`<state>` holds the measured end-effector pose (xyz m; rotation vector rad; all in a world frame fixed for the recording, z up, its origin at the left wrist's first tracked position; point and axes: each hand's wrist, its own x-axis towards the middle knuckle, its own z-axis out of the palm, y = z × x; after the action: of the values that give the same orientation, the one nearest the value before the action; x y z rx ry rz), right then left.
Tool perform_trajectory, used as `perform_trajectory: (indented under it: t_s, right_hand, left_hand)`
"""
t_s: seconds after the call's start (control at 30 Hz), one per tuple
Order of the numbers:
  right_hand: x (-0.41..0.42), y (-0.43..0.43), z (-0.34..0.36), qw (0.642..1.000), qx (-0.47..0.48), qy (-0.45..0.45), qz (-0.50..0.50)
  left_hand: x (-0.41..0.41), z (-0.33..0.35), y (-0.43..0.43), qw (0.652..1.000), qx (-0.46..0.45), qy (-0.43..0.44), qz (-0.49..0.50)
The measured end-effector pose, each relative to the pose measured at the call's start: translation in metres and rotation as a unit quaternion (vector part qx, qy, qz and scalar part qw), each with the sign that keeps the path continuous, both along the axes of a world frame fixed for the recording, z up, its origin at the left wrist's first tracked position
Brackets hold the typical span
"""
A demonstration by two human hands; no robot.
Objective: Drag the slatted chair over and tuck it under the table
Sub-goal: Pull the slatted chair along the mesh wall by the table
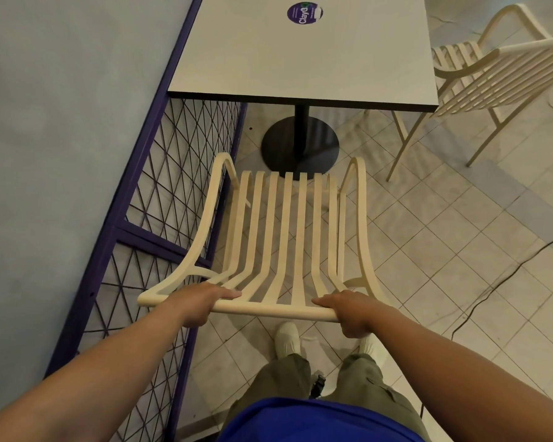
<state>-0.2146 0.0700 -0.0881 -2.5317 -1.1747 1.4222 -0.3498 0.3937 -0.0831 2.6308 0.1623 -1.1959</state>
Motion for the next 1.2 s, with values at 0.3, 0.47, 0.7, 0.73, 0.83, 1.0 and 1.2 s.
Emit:
perform_trajectory:
  t_s: [0.3,0.47,0.7,0.73,0.83,1.0,1.2]
  right_hand:
    - [0.019,0.007,0.000,1.000,-0.001,-0.012,-0.010]
    - [0.020,0.009,-0.003,1.000,-0.011,-0.007,-0.007]
    - [0.016,0.008,-0.007,1.000,-0.011,-0.004,-0.026]
    - [0.016,0.007,-0.006,1.000,-0.011,-0.003,-0.028]
    - [0.016,0.008,-0.005,1.000,-0.010,-0.002,-0.027]
    - [0.016,0.009,-0.005,0.999,-0.013,-0.001,-0.030]
    - [0.016,0.009,-0.005,1.000,-0.014,0.001,-0.028]
  left_hand:
    - [0.024,0.008,0.004,1.000,0.015,0.012,-0.002]
    - [0.023,0.007,0.005,1.000,0.015,0.014,-0.002]
    - [0.021,0.005,0.009,1.000,0.002,0.014,-0.004]
    - [0.021,0.004,0.009,1.000,0.000,0.014,-0.003]
    - [0.021,0.003,0.011,1.000,-0.006,0.009,-0.008]
    - [0.019,0.002,0.012,1.000,-0.006,0.007,-0.012]
    - [0.019,0.003,0.011,1.000,-0.008,0.007,-0.011]
